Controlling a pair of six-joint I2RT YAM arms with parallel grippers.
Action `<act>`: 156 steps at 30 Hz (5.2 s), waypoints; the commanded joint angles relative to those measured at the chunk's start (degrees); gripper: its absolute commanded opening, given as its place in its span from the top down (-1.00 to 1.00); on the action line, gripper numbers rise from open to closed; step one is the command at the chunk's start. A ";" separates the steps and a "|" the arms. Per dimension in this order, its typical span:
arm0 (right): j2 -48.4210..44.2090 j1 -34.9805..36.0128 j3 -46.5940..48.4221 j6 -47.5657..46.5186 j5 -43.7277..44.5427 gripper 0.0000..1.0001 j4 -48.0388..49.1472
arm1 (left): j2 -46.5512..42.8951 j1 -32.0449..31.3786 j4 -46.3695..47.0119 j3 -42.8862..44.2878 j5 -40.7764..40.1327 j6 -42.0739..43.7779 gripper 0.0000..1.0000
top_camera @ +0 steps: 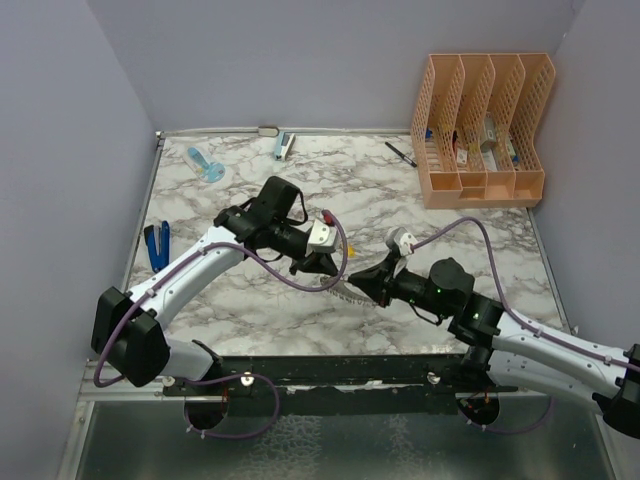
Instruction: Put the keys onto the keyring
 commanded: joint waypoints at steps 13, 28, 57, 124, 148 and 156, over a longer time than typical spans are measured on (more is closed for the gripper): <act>-0.38 0.09 -2.83 8.47 9.46 0.97 16.37 | -2.23 1.32 1.92 -2.60 -0.55 -3.35 1.00; 0.44 0.06 -3.23 12.70 13.23 0.97 21.06 | -2.14 1.06 4.25 -6.00 -1.03 -3.88 1.00; 6.68 0.09 2.63 9.38 0.35 0.97 12.04 | 0.91 2.11 -5.36 2.36 4.17 7.92 -0.95; 4.11 0.10 -8.24 2.61 16.21 0.97 39.77 | 2.45 1.21 20.49 5.01 6.04 -34.27 1.00; 14.32 2.12 -2.92 8.85 39.65 0.97 48.33 | 3.62 1.75 34.31 7.45 -3.48 -48.11 1.00; 18.11 5.28 -1.15 7.70 49.95 0.97 53.26 | 4.00 2.45 40.25 5.52 -4.23 -55.01 1.00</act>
